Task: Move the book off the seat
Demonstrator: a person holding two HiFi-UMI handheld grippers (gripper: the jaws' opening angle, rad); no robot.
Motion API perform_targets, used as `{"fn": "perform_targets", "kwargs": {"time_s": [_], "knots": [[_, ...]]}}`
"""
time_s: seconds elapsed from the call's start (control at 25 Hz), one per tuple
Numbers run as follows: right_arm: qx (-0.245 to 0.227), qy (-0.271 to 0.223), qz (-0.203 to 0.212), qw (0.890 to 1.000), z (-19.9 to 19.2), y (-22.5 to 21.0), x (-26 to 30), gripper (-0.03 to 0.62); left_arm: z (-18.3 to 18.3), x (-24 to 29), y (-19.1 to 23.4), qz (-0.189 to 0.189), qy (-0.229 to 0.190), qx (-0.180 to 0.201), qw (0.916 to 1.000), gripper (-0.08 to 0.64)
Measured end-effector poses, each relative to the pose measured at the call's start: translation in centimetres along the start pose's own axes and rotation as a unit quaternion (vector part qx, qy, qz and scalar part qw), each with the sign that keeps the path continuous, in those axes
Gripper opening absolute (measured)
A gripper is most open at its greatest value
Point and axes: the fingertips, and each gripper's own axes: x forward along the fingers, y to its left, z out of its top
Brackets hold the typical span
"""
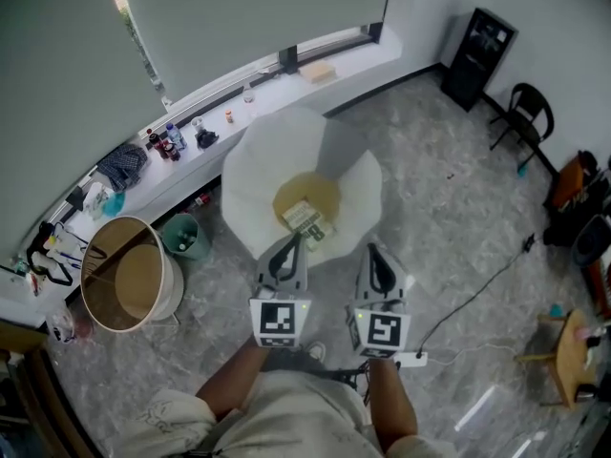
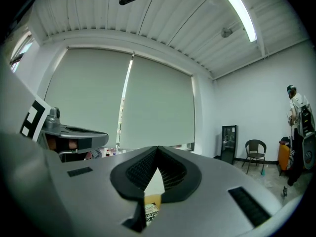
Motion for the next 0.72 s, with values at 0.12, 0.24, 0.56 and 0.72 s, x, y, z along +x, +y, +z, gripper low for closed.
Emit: {"fn": "perform_targets", "kwargs": {"time_s": [0.12,0.24,0.56,0.72], "knots": [[-0.005,0.012,0.01,1.0,-1.0,0.7,3.0,0.004,-1.5,2.1,1.6,0.004,0.013,-0.008,0.9999,0.002],[-0.008,0.025,0.016,1.0,-2.2,1.6,6.3,0.005,-3.1,4.5,3.7,0.003,0.021,-0.012,0.9997,0.002],[-0.018,0.076,0.016,0.997,-4.2,3.1,16.7,0.004,-6.5,12.7,10.0,-0.004,0.049,-0.02,0.9986,0.003],[-0.028,0.083,0.027,0.996,-4.6,4.9,21.6,0.005,-8.1,15.5,13.0,-0.011,0.071,-0.028,0.997,0.002]]}}
